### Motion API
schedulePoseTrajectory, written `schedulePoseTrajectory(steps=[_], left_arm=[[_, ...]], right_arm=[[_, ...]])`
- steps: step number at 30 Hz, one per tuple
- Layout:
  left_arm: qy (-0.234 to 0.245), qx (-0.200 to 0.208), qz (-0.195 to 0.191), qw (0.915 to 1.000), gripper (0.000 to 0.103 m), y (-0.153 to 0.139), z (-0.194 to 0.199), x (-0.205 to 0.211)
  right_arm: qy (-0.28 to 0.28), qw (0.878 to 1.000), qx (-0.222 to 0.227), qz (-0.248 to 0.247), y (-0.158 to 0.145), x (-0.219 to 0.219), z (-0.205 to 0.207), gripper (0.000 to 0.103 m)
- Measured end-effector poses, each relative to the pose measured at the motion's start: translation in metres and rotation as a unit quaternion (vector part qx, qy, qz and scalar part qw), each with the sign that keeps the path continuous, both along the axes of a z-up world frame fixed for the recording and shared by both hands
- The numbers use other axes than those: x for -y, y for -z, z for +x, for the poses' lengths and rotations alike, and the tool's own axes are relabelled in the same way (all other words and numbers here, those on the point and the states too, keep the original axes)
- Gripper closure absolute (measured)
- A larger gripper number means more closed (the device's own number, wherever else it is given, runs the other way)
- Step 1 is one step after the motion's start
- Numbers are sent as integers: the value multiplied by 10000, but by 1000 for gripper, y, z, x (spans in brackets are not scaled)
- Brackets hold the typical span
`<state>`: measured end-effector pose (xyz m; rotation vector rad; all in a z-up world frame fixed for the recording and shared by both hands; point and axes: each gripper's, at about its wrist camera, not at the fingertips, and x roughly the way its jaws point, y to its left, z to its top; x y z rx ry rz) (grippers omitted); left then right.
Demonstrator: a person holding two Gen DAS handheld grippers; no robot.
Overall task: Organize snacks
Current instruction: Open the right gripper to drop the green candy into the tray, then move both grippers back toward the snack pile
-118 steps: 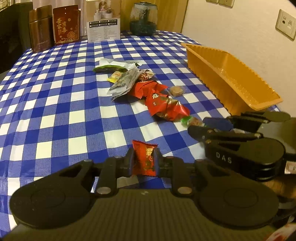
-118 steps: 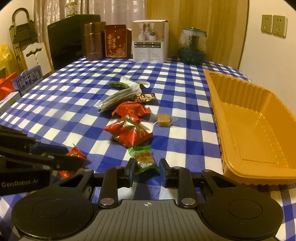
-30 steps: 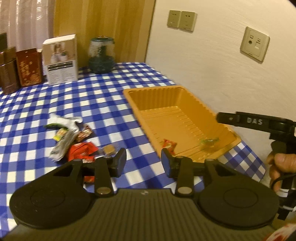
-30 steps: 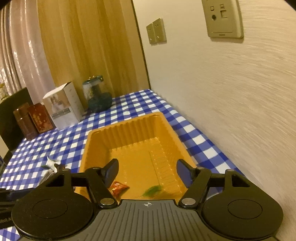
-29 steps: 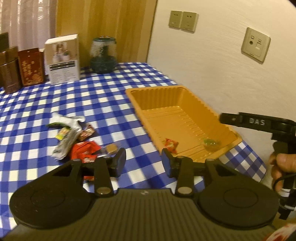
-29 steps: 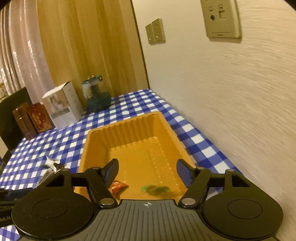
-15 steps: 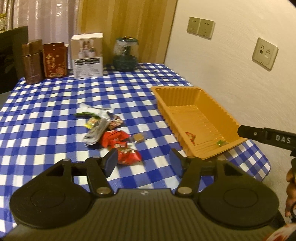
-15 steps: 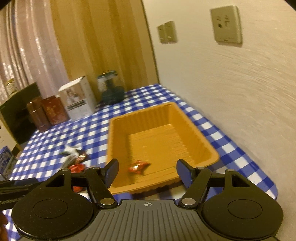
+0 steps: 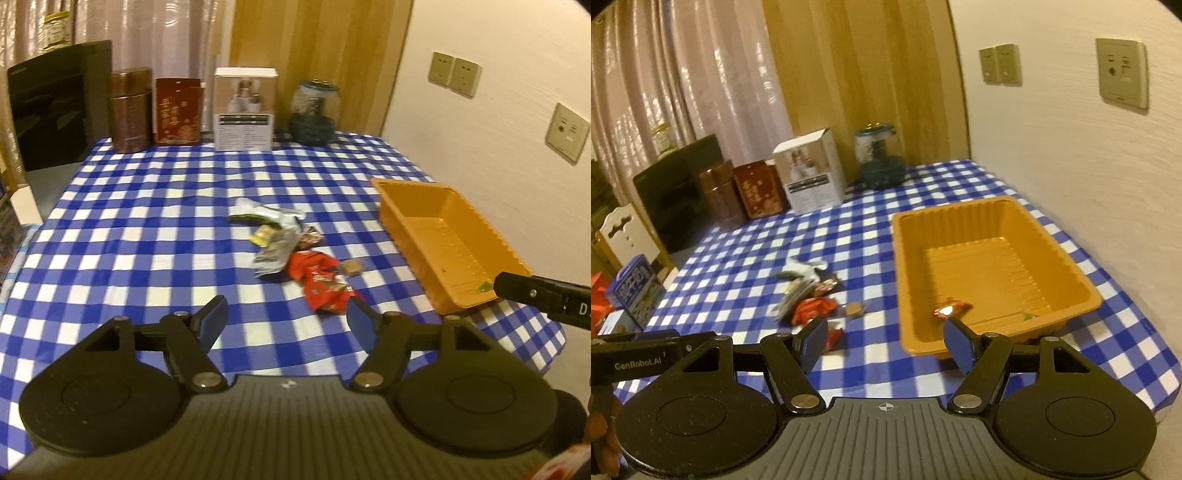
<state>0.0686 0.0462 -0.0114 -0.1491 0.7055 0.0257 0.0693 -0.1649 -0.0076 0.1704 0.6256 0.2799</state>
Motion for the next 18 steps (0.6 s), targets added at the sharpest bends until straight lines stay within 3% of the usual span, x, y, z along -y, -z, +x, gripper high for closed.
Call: schedulePoseTrajectory(steps=[18], left_arm=[[-322,-164,-110,9993,32,7,-11,-34]], right_arm=[[-292,9995,-92,-96,9,-33,0,34]])
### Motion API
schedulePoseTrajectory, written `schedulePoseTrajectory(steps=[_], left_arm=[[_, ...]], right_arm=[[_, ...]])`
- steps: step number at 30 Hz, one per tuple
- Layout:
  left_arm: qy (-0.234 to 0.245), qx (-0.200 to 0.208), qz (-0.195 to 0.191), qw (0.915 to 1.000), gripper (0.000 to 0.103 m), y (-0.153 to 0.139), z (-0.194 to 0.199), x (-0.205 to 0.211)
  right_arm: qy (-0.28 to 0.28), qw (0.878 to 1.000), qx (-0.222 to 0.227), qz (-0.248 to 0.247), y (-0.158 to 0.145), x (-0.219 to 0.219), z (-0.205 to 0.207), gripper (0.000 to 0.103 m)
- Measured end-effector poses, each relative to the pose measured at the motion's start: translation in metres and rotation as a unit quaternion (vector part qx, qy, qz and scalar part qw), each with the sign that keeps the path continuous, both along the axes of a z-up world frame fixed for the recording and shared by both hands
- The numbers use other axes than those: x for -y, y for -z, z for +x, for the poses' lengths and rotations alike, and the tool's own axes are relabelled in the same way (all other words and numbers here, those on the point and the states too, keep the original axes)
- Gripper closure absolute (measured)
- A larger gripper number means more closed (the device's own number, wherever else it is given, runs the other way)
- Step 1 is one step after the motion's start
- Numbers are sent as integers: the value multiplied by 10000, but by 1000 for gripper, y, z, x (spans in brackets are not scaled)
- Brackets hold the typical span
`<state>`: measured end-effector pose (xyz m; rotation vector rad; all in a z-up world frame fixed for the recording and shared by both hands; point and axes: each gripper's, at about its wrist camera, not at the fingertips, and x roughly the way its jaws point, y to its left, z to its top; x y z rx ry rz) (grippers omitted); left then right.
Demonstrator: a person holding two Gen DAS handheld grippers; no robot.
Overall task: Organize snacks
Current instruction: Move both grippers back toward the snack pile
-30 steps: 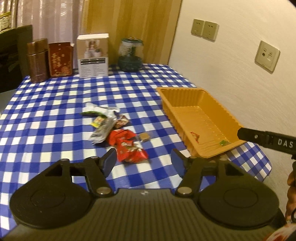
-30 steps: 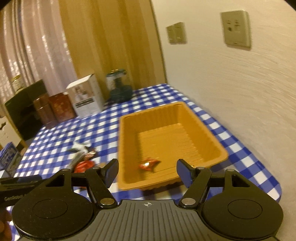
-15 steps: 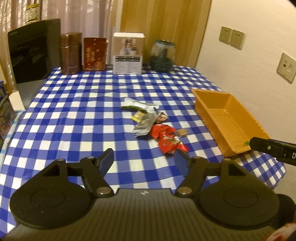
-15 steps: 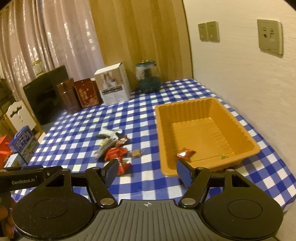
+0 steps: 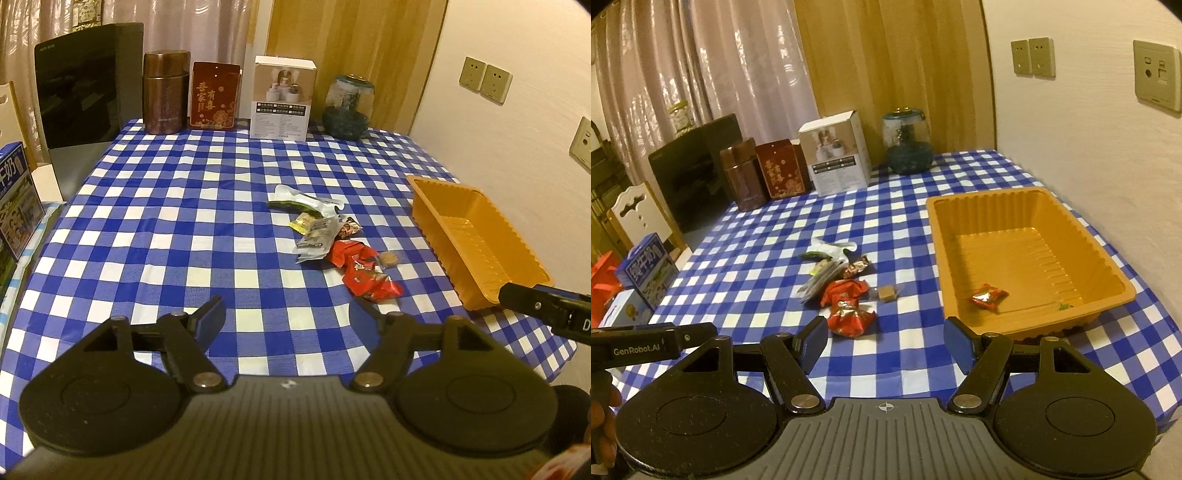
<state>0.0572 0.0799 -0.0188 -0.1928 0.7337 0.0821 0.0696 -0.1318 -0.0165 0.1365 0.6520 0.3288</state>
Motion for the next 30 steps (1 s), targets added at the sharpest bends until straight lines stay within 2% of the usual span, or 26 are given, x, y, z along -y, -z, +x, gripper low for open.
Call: schedulePoseTrajectory(steps=[15,19,30], left_arm=[[-10,-72,-37,10000,28,10,10,-14],[-14,-111,-50,9999,27,14,18,-21],[95,-173,-122,9997,24,29,50,-30]], right_arm=[[-278,9995,-73,-124,14,-31,13,34],[-365,9992,-48,-135,22,-44,21,22],[-298,9990,-191,-263,54,-71,60,21]])
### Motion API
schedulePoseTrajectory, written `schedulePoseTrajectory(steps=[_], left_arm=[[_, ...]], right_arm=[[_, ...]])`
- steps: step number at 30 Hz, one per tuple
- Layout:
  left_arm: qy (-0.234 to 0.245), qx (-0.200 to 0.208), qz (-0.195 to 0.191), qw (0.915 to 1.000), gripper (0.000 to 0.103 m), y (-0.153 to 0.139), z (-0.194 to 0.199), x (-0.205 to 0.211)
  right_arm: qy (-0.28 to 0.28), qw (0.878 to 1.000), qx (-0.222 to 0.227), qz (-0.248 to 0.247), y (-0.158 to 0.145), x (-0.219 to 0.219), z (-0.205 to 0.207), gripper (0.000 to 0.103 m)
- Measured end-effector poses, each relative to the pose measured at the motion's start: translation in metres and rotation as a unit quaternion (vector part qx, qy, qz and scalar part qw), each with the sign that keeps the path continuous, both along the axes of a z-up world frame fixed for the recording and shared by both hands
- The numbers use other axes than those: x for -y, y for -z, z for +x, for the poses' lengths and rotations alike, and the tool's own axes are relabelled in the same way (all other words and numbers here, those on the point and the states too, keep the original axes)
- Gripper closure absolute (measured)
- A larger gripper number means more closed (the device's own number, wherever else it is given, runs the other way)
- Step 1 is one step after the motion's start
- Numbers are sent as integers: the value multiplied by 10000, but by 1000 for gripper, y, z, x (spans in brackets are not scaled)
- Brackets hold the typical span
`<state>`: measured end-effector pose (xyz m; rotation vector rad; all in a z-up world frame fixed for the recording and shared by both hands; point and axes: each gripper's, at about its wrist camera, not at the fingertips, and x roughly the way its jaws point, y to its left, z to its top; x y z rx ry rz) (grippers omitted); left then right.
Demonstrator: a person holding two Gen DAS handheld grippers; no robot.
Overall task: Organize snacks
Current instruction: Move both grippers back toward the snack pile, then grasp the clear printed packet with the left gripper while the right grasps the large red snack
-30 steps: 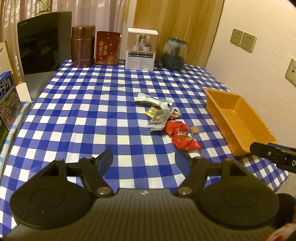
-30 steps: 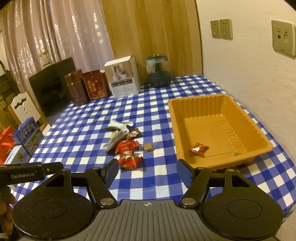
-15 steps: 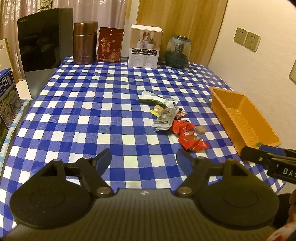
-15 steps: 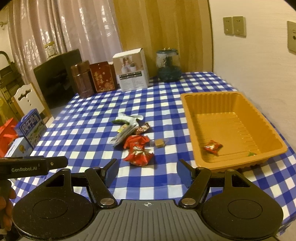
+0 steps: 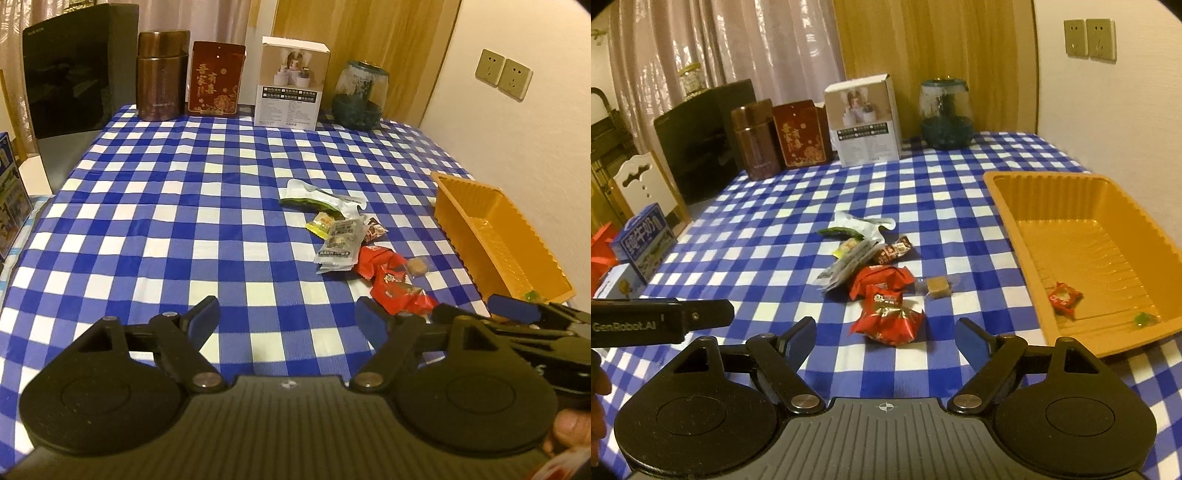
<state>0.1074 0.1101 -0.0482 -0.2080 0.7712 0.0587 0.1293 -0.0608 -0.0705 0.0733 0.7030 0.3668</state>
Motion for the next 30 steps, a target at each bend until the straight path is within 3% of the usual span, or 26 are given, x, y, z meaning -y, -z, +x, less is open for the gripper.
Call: schedulePoseTrajectory(steps=[10,19,25,30], left_arm=[[76,-52,-83,9999,23,14,25,-4],[141,-113,-99,9998,23,24,40,-2],[140,-144,-94,9998,23,29,45,-4],[246,-177,-75,9995,22,32,51,-2]], right_arm=[[329,9987,-287,256,30,-10,31,21],[388,9987,-313,127,43,-18,48,23],[308,9988,-370,-1,49,-23,49,46],[303,9990,-331,-40,45,-18,47,53]])
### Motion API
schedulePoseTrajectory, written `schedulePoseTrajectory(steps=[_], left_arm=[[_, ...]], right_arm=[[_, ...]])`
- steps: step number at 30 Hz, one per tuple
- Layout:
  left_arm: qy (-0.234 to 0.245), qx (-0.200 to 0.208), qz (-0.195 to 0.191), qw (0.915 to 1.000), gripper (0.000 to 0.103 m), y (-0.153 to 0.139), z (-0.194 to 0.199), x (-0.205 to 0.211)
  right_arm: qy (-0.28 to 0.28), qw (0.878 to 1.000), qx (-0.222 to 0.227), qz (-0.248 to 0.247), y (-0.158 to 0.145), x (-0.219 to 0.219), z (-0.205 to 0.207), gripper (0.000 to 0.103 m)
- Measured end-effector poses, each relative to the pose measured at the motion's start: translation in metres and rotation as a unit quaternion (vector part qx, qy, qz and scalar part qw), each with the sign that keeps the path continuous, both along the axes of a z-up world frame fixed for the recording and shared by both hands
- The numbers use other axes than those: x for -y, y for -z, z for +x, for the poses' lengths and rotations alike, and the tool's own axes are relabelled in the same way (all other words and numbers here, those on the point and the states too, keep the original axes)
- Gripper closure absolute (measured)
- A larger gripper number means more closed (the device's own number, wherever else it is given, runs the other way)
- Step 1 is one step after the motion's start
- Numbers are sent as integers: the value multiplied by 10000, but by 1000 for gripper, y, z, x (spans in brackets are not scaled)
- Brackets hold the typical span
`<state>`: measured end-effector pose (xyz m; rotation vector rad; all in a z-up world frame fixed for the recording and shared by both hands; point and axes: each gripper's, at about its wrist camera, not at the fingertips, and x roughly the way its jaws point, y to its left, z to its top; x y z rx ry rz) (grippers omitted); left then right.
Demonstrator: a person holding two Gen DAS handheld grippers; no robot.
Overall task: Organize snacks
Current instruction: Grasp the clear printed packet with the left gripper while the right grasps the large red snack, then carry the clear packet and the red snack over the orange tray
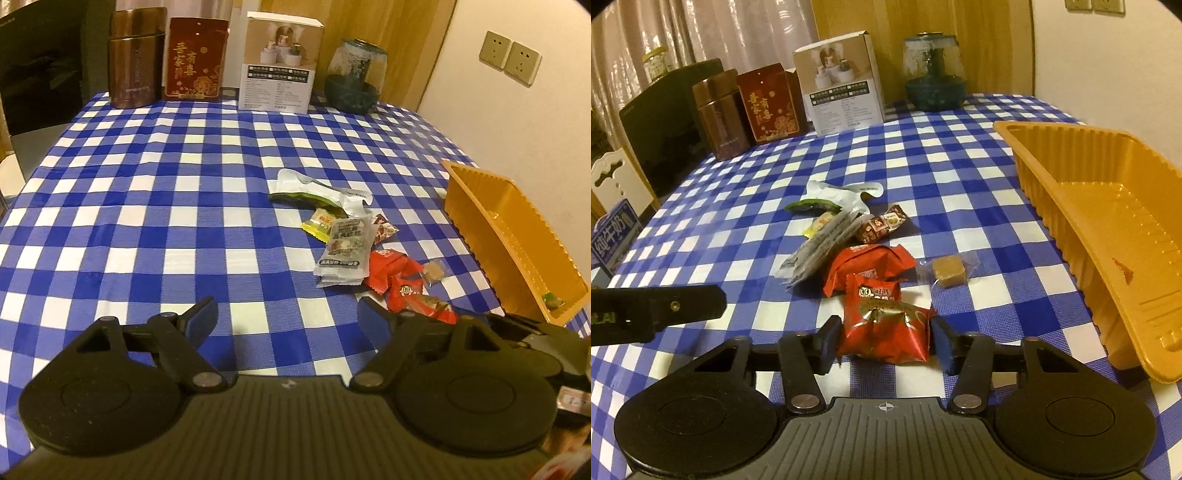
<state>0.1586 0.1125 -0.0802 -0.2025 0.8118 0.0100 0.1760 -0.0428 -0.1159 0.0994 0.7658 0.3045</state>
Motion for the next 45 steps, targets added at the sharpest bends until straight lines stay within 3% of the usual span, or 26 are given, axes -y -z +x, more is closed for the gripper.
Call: schedulePoseTrajectory(steps=[12,25,33,41,45], left_arm=[[710,115,30,9974,24,10,45,20],[777,-138,-662,9947,63,32,88,19],[491,-160,-510,9974,67,23,49,16],[607,-309,15,9977,66,21,-16,29],[554,-305,-31,9980,55,23,-17,30]], right_arm=[[327,9992,216,-60,-8,31,-11,54],[287,9993,215,-36,-4,32,-14,54],[224,9994,257,8,-10,30,-17,54],[87,9997,220,-31,-13,30,-38,54],[130,9998,163,-42,-13,35,-46,54]])
